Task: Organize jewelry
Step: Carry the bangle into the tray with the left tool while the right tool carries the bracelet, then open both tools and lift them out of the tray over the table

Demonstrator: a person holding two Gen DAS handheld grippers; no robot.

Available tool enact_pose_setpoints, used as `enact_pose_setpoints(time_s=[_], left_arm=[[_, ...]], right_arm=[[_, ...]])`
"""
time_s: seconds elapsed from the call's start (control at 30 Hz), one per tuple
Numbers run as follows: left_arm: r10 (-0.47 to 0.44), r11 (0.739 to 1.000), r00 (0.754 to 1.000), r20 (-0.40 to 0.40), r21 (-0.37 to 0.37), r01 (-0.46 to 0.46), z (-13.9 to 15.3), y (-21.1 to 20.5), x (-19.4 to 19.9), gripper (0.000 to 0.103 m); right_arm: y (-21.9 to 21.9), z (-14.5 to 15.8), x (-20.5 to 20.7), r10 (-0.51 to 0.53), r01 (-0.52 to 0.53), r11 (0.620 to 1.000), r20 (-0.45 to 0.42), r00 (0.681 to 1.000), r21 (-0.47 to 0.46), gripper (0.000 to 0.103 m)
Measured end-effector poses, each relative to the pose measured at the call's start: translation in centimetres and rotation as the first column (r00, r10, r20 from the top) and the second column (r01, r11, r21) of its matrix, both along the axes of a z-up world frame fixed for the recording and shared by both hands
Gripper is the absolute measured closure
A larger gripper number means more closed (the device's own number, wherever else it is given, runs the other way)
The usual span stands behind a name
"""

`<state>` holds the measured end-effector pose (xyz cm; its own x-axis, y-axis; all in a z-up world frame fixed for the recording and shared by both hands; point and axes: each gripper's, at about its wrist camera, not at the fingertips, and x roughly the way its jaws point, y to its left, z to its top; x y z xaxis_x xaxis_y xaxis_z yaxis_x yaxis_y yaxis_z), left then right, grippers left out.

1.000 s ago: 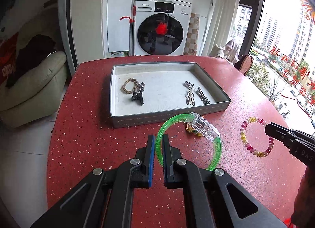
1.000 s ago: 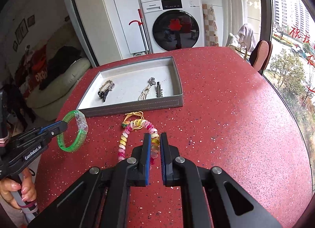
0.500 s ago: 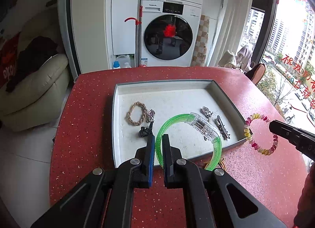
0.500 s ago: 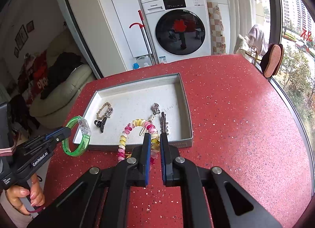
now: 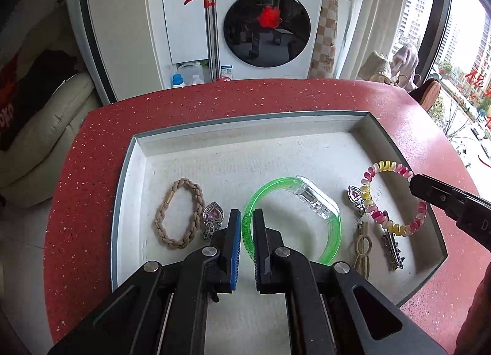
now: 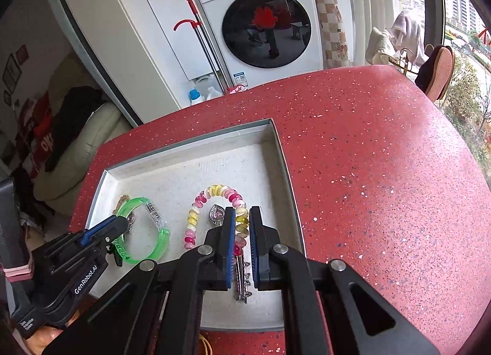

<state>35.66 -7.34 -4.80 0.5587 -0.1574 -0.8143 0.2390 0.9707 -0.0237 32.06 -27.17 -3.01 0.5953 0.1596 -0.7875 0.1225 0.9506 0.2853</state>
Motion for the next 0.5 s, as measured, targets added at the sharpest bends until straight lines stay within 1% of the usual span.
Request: enact_pose_setpoints(time_s=[0.13,0.33,0.4,0.5], left_arm=[[0.0,0.999,1.0,0.007,0.04,0.0,-0.8,-0.6,0.2,0.078],[-0.015,0.994,1.0,0.013,0.112,0.013,-1.8,-1.5,0.0,0.077],[-0.017,0.992,1.0,0.012,0.124,0.015,-1.9,-1.5,-0.1,0.077],[-0.01,0.992,1.0,0.017,0.128,0.008,-1.9,-1.4,-0.2,0.077]], right_arm=[[0.1,-1.5,0.9,-0.006,0.006,1.0,-0.03,1.0,0.003,0.093],[0.4,-3.0,1.0,0.003,-0.002,1.0,-0.067,0.998,0.003,0.093],[0.5,-3.0,1.0,0.0,-0.001,1.0,-0.064,0.998,-0.013,0.092],[0.6,-3.0,1.1,0.011,-0.011,1.0,-0.072,0.997,-0.006,0.092]])
